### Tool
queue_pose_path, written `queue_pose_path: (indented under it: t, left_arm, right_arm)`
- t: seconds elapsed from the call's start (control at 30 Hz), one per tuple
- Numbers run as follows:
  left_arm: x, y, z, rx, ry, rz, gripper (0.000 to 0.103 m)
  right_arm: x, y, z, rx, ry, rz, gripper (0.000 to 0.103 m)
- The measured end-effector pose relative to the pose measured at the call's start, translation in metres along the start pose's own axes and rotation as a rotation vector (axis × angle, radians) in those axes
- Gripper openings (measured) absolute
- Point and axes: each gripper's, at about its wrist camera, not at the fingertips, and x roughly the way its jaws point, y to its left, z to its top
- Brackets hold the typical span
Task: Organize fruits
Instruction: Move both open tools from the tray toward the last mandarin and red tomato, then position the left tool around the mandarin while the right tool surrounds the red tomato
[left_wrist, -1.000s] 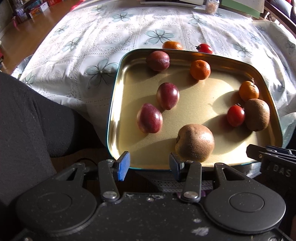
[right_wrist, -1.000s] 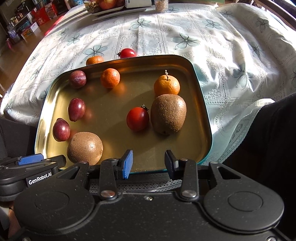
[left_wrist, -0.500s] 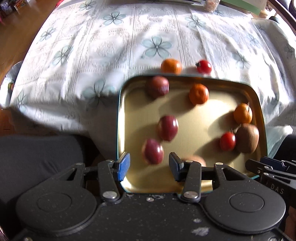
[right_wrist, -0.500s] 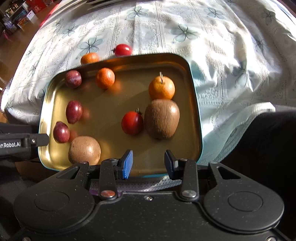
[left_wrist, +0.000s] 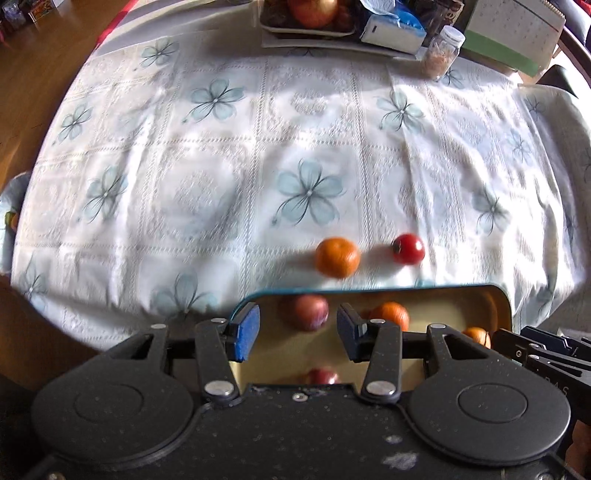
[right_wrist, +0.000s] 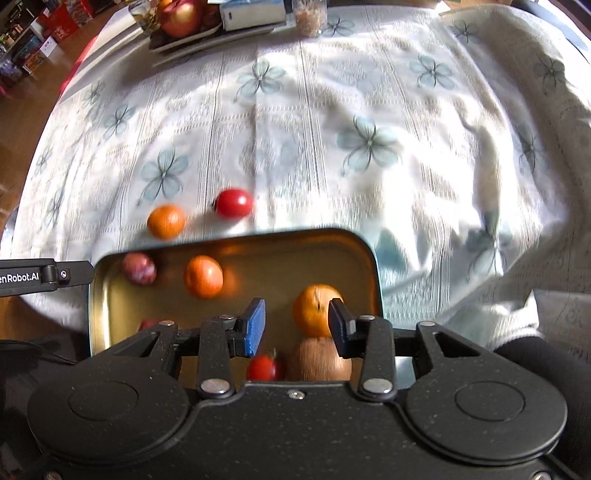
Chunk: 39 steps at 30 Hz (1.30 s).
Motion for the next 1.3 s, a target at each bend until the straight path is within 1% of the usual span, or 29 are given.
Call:
queue_pose_path:
  t: [0.1,0.27,0.4,0.5,0.63,0.8,0.9,1.2,1.23,1.3]
  left_arm:
    - [0.014,-0.006,0.017,-0.002,0.005,-0.011,0.047]
    - [0.047,-0.019,0.04,0.003,0.04,-0.027,0.047]
    - [0.068,-0.022,0.048,-0.01,0.059,-0.04,0.047]
    - [0.079,-0.024,0.05,-0.001,0.066,-0.037,0.047]
    - [0.088,-0.025,0.05,0.014,0.067,-0.024,0.047]
    - [0.091,-0.03,0.05,0.033,0.066,-0.025,0.047]
    - [0.095,-0.033,0.05,0.039,0.069,-0.024,0.047]
    - [0.107,-0.038,0.049,0.058,0.089,0.008,0.047]
    - [0.108,-0.037,0.049,0.057,0.092,0.006,0.044]
    - [0.109,-0.037,0.049,0.054,0.09,-0.002,0.043]
  right_arm:
    - [0.008,0.002,0.019,0.018,-0.003,-0.003,0.047]
    - [0.027,0.004,0.045,0.044,0.005,-0.01,0.047]
    - [0.044,0.003,0.064,0.085,0.019,-0.016,0.047]
    - [0.056,0.0,0.075,0.117,0.028,-0.011,0.047]
    - [0.069,-0.008,0.077,0.154,0.034,0.003,0.047]
    - [0.08,-0.013,0.077,0.173,0.051,-0.04,0.047]
    - [0.084,-0.014,0.077,0.184,0.065,-0.036,0.047]
    - [0.087,-0.009,0.075,0.167,0.087,-0.027,0.047]
    - [0.088,-0.009,0.075,0.167,0.089,-0.025,0.047]
    - [0.087,-0.008,0.075,0.167,0.09,-0.022,0.047]
